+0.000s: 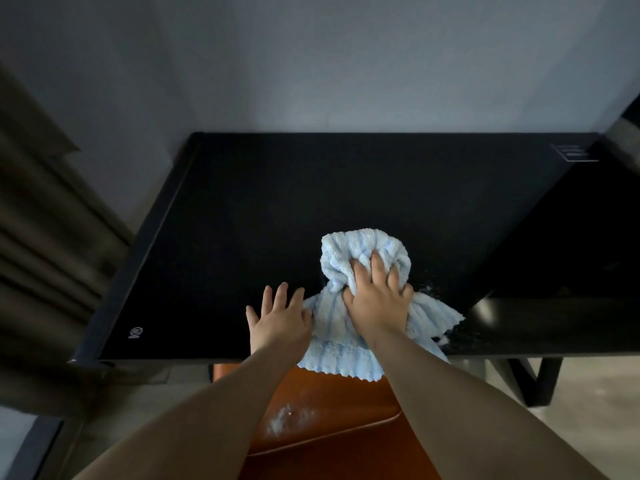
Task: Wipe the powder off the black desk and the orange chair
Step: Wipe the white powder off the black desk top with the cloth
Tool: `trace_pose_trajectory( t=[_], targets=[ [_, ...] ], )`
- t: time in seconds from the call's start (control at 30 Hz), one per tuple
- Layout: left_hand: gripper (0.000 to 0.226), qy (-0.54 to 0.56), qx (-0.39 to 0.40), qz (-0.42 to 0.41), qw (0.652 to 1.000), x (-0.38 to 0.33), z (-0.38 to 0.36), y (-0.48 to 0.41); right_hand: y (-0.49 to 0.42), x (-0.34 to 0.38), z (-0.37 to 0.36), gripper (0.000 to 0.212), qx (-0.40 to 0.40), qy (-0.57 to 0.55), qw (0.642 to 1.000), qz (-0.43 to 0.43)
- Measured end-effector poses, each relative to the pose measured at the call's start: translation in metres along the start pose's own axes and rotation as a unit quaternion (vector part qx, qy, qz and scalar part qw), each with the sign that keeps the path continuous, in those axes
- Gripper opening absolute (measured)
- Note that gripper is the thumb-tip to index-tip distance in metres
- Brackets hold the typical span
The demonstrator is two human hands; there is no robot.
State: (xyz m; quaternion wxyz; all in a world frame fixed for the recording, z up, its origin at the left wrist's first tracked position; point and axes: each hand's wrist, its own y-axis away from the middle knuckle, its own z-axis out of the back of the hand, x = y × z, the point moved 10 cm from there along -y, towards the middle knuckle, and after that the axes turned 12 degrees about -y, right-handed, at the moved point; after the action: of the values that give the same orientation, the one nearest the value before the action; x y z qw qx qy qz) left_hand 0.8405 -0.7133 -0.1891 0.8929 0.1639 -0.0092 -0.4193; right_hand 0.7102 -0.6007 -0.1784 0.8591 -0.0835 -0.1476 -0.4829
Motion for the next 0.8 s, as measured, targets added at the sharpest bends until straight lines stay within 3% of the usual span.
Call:
trace_pose_trajectory(
  t=[0.6, 0.8],
  targets=[
    [0.052, -0.022, 0.049, -0.035, 0.998, -0.089, -0.023, 0.039, 0.054, -0.131, 0.056, 0.053, -0.008, 0.047, 0.997, -0.059],
    [0.051, -0.013, 0.076, -0.066, 0.995, -0.119, -0.027, 0.042, 0.072, -0.179, 0.076, 0.053, -0.016, 0.044, 0.989, -0.138]
  ],
)
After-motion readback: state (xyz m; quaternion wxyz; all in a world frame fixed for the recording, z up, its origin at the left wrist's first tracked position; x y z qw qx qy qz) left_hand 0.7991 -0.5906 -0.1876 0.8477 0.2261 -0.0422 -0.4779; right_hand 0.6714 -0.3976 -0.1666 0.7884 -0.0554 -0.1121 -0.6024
